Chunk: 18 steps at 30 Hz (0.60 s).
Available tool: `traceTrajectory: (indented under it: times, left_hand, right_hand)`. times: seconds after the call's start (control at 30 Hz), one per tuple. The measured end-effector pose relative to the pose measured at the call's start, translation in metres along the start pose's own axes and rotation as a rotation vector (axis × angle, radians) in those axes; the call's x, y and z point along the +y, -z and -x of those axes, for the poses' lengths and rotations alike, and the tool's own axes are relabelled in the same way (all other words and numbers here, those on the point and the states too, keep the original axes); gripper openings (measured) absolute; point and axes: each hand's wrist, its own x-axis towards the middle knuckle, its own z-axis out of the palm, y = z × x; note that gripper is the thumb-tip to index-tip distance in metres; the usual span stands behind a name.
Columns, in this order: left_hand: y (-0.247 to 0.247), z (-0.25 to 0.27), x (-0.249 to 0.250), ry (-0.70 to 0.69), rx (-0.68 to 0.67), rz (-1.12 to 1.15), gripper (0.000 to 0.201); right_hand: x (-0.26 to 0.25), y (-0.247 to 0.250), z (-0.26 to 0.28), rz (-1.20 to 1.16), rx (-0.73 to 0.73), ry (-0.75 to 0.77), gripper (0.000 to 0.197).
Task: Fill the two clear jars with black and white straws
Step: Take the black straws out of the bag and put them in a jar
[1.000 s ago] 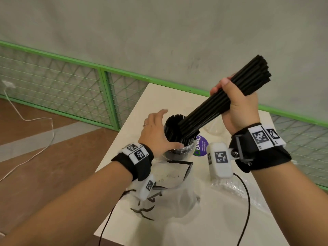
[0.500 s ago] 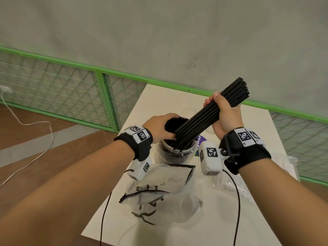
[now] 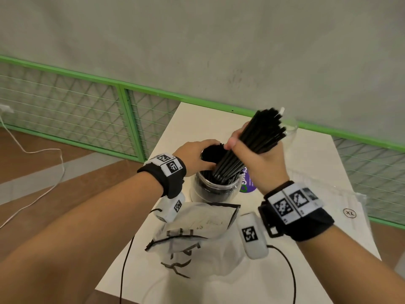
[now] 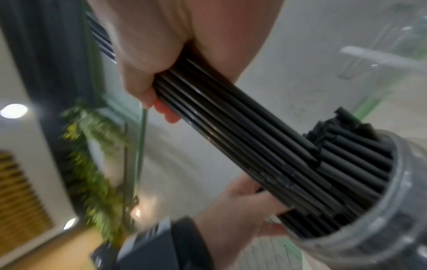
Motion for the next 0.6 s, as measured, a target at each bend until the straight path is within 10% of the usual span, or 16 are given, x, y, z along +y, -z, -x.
traceTrajectory:
  times: [0.13, 0.27, 0.47, 0.6]
  left_hand:
    - [0.002, 0.002, 0.008, 0.022, 0.004, -0.108, 0.016]
    - [0.004, 0.006, 0.010, 0.028, 0.032, -0.045, 0.026]
    - [0.002, 0.007, 0.009, 0.022, 0.052, 0.045, 0.057]
    - [-0.001, 0.005, 0.007, 0.006, 0.057, 0.062, 0.054]
  right_hand:
    - [0.012, -0.016, 0.008, 0.137, -0.139, -0.040, 0.016]
    - [0.018, -0.018, 0.000, 0.161, -0.157, -0.078, 0.025]
    - [0.020, -0.002, -0.013, -0.140, 0.205, -0.160, 0.011]
    - [0.024, -0.005, -0.015, -0.011, 0.061, -0.137, 0.009]
